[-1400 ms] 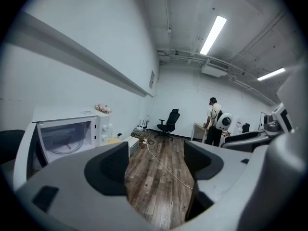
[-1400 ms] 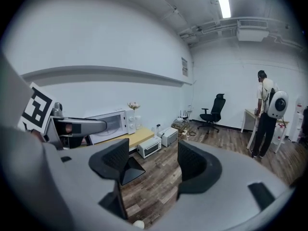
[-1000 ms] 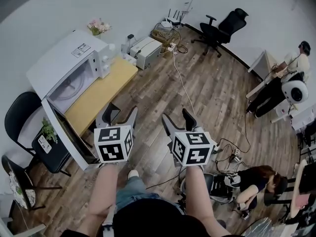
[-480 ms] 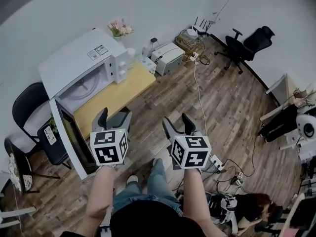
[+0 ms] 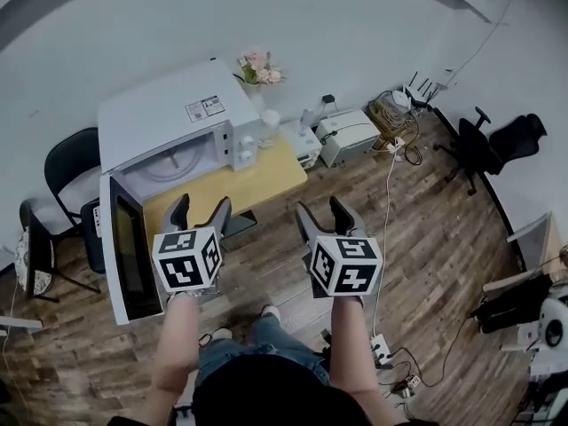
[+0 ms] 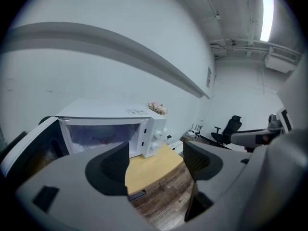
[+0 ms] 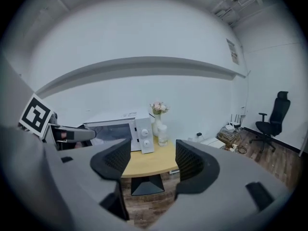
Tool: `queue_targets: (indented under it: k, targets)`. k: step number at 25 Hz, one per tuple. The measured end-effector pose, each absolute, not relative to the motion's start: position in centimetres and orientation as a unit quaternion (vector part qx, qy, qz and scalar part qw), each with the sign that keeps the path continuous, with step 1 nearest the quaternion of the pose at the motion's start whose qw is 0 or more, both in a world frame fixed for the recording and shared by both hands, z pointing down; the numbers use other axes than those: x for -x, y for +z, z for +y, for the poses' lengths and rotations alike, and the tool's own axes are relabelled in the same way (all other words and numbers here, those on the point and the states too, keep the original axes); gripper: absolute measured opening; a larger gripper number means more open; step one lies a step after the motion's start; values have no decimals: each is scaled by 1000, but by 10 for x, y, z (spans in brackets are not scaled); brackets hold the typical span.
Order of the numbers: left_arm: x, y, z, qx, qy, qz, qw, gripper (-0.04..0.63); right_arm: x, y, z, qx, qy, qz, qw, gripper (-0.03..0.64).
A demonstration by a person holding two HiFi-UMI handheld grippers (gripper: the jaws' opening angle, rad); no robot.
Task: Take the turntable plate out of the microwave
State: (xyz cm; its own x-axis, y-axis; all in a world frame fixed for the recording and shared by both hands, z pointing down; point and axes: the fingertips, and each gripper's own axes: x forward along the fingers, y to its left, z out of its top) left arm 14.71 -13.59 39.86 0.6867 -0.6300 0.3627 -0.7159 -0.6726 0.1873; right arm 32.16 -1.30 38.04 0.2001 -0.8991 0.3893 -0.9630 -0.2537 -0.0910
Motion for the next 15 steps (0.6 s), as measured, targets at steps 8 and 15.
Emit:
queue_targets:
  k: [8, 15]
  targets:
    - [-116, 398, -159, -851, 106, -481, 181, 356, -317, 377, -80, -688, 166, -699, 101, 301]
    - [-79, 410, -166, -810, 80, -547, 197, 356, -283, 388, -122, -618, 171, -762, 91, 295]
